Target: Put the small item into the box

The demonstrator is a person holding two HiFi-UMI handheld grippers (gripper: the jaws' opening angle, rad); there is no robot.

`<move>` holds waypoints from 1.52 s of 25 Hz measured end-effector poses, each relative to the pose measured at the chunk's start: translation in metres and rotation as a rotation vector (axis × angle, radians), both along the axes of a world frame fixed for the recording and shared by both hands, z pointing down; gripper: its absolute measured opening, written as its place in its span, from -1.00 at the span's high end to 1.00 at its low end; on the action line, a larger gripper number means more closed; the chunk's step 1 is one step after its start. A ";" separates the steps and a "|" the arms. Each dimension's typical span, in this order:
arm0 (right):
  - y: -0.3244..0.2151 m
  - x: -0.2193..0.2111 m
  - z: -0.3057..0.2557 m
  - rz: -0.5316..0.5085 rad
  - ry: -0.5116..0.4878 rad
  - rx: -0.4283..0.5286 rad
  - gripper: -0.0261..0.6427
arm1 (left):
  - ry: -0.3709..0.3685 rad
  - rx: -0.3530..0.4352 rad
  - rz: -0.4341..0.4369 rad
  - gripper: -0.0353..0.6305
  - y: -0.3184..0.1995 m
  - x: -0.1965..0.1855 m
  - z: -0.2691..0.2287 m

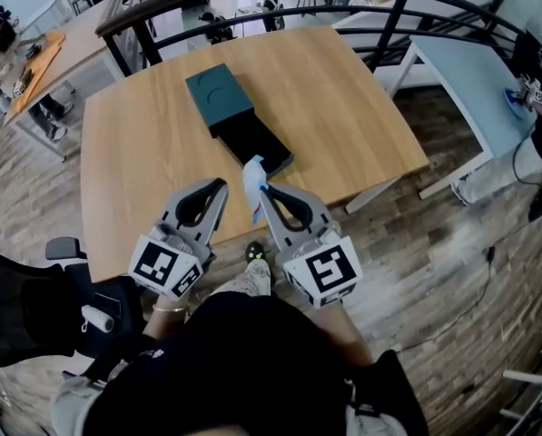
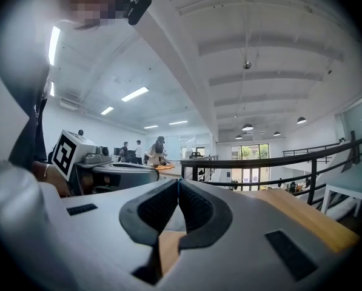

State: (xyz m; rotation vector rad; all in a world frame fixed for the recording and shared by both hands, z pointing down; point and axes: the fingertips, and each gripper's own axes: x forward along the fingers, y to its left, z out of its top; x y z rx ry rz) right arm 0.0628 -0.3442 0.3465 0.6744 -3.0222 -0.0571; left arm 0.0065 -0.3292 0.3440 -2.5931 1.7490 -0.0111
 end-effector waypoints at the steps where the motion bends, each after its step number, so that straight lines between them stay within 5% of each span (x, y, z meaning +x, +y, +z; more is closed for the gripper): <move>1: -0.007 -0.002 0.000 -0.002 0.003 0.001 0.85 | 0.000 0.000 0.001 0.82 -0.008 -0.001 0.000; 16: -0.115 -0.067 0.032 -0.080 0.094 -0.002 0.85 | 0.016 -0.031 -0.097 0.82 -0.099 -0.066 0.024; 38: -0.191 -0.142 0.134 -0.208 0.400 0.031 0.85 | 0.046 -0.085 -0.221 0.82 -0.144 -0.136 0.057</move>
